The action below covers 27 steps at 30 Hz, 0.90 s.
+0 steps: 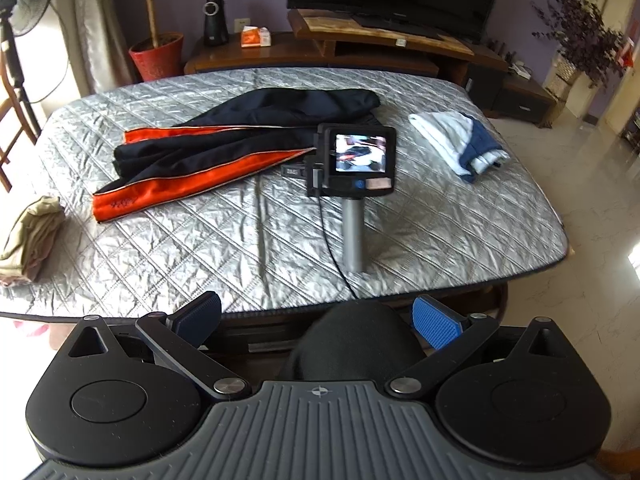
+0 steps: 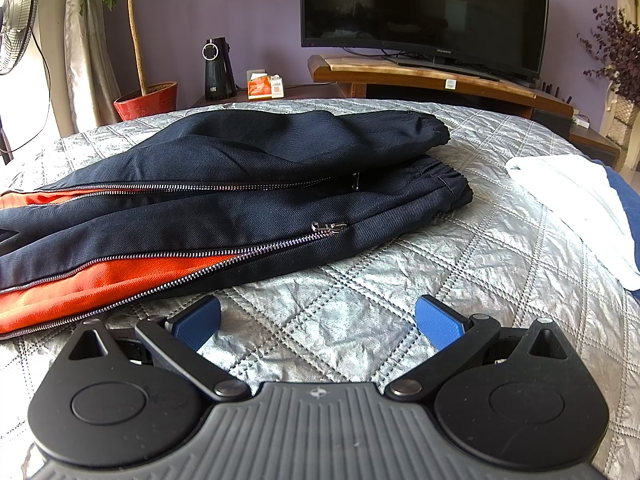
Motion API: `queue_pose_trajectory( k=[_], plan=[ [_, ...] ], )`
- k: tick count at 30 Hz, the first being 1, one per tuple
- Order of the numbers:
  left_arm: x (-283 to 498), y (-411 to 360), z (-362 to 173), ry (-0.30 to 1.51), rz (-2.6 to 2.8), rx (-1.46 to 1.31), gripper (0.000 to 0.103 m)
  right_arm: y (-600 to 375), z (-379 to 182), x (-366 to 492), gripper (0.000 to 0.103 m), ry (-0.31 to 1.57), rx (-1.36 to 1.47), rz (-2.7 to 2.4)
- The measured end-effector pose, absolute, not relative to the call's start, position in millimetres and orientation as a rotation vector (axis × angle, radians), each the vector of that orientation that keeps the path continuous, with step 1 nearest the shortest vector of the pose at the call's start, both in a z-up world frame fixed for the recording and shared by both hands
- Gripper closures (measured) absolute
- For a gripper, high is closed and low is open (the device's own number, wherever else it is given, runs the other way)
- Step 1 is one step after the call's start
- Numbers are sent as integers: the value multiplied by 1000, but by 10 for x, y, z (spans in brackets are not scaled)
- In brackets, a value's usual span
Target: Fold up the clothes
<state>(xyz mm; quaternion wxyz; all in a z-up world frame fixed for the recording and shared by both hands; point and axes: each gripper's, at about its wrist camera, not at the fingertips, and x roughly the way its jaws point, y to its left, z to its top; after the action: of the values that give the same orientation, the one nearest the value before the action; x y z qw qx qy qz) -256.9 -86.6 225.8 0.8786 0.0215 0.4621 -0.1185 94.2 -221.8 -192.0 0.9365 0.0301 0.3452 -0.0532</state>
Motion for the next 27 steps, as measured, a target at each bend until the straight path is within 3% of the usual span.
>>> queue_pose_trajectory(
  k=[7,18,27],
  plan=[
    [-1919,-607,1744,884,-128,59,0,-2217,-1917,935,0,705,62,-109],
    [-721,-127,510,895,-21,53,1,-2212,-1910,923,0,705,62,-108],
    [-282,-84,120,828,-15,28,0,-2211,-1912,925,0,705,62,-108]
  ],
)
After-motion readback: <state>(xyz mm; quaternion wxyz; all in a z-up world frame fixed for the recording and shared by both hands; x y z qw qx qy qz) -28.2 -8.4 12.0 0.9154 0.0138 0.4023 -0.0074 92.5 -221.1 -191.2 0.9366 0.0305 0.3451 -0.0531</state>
